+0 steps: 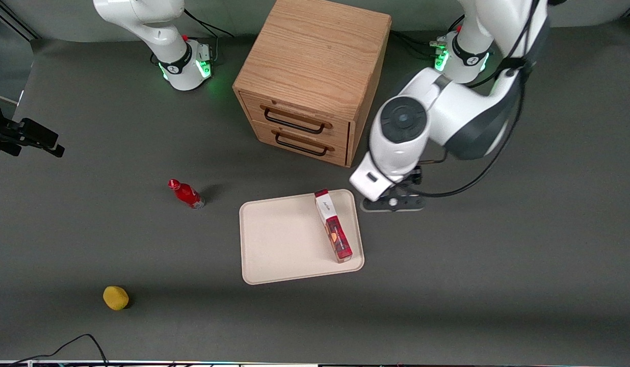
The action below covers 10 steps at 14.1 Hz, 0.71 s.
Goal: Place red cookie box on tray
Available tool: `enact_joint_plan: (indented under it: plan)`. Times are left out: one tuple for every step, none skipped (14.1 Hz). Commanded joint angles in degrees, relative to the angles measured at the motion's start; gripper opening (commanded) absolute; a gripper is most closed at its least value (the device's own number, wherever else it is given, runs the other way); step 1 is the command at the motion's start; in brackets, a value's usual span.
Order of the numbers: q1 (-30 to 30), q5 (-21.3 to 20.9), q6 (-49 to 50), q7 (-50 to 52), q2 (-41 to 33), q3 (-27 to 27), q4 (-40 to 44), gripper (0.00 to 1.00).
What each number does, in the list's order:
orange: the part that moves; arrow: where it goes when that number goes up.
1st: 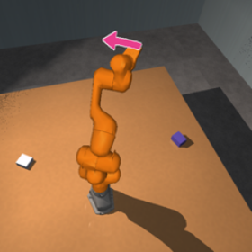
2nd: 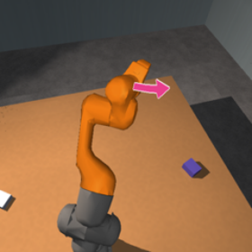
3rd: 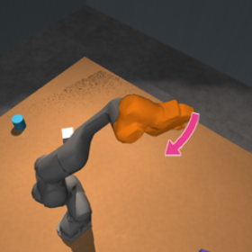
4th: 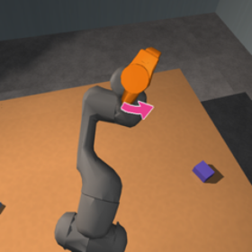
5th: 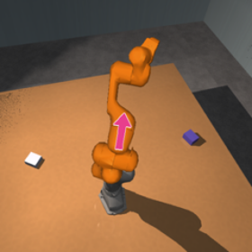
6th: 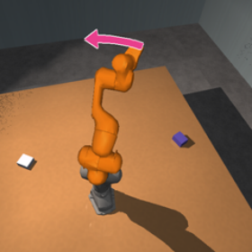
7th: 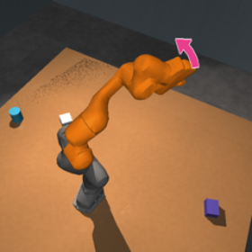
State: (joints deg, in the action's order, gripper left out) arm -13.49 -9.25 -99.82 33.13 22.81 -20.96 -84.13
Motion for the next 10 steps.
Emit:
enact_joint_plan:
  plan:
    - [0.6,5.4,-3.3,-11.7,-12.3,7.1,-14.0,1.00]
    - [0.5,5.5,-4.4,-13.9,-15.1,8.6,-17.0,1.00]
    - [0.6,5.5,-4.7,-15.8,-17.5,9.8,-19.7,1.00]
    - [0.6,5.6,-4.6,-19.2,-19.7,12.1,-21.5,1.00]
    - [0.4,5.7,-4.3,-23.0,-21.7,14.7,-23.0,1.00]
    - [0.4,5.8,-4.2,-25.1,-23.3,16.7,-24.2,1.00]
    - [0.4,5.9,-3.7,-25.5,-24.8,18.0,-24.8,1.00]
    - [0.7,6.0,-3.4,-27.0,-25.9,19.3,-25.3,1.00]
    - [0.7,6.2,-3.1,-29.8,-26.8,21.6,-25.6,1.00]
    - [0.7,6.9,-3.0,-31.6,-27.1,24.4,-25.6,1.00]
